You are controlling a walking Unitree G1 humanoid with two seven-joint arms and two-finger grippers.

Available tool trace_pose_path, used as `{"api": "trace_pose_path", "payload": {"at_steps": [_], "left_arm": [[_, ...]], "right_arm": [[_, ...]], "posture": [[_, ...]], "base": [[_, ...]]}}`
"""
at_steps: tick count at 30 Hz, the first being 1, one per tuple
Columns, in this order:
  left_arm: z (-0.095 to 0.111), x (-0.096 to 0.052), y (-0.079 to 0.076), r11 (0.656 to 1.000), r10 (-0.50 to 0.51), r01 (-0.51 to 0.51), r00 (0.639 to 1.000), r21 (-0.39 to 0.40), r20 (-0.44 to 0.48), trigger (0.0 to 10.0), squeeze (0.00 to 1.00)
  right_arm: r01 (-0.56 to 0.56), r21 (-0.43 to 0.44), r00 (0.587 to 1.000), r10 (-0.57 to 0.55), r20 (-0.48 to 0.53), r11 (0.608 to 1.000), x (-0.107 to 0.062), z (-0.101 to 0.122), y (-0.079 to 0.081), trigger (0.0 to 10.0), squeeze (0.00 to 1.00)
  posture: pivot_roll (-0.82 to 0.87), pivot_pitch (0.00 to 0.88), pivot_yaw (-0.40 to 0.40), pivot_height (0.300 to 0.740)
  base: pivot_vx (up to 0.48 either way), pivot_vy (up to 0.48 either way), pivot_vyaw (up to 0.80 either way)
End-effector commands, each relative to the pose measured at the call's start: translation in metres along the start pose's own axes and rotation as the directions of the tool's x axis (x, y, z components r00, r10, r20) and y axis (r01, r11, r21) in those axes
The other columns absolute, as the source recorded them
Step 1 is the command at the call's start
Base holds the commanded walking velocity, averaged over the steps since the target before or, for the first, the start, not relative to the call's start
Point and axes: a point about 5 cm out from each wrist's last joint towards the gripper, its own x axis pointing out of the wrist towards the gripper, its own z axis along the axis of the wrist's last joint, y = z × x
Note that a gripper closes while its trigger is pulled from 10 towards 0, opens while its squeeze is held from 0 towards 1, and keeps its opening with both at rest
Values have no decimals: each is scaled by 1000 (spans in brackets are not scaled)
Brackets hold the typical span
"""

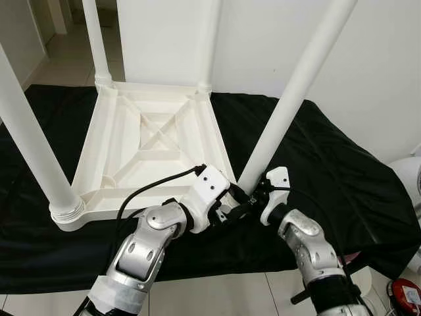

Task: Building children table

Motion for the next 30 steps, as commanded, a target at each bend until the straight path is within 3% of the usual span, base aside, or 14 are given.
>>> {"api": "trace_pose_path", "payload": {"at_steps": [1,5,6,7,10,12,19,20,21,27,30], "left_arm": [[3,2,3,997,71,-71,997,9,4,10000,0],[3,4,3,997,73,-73,997,12,6,10000,0],[3,4,3,997,73,-73,997,12,6,10000,0],[4,4,3,997,72,-72,997,12,8,10000,0],[4,4,3,997,72,-72,997,12,8,10000,0],[4,5,3,998,69,-69,998,15,11,10000,0],[5,5,3,998,68,-68,998,15,13,10000,0],[5,5,3,998,68,-69,998,15,14,10000,0],[5,5,3,998,69,-69,998,15,14,10000,0],[3,5,3,997,73,-73,997,18,12,10000,0],[3,5,2,997,74,-75,997,18,11,10000,0]], "right_arm": [[93,-15,996,-93,-1,996,0,-2,6,10000,0],[316,-26,948,-317,-36,948,-6,-5,5,10000,0],[316,-26,948,-317,-36,948,-6,-5,5,10000,0],[384,-24,922,-385,-48,923,-9,-6,4,10000,0],[398,-22,916,-398,-53,917,-10,-5,4,10000,0],[480,-36,874,-482,-64,876,-15,-6,1,10000,0],[539,-54,839,-542,-53,840,-22,-3,-1,10000,0],[541,-50,838,-543,-55,840,-24,-3,-1,10000,451],[546,-40,835,-547,-55,837,-25,-3,0,10000,1000],[507,-25,862,-507,-15,862,-22,1,-1,10000,1000],[477,-36,879,-477,0,878,-23,2,-10,10000,1000]], "posture": [[-4,0,-114,740],[-8,0,-112,740],[-8,0,-112,740],[-9,0,-112,740],[-9,0,-112,740],[-8,0,-114,740],[-8,0,-114,740],[-8,0,-114,740],[-8,0,-114,740],[-6,0,-122,740],[-3,0,-126,740]], "base": [[0,0,0],[0,0,0],[0,0,0],[0,0,0],[0,0,0],[0,0,0],[0,0,0],[0,0,0],[0,0,0],[0,0,0],[0,0,0]]}}
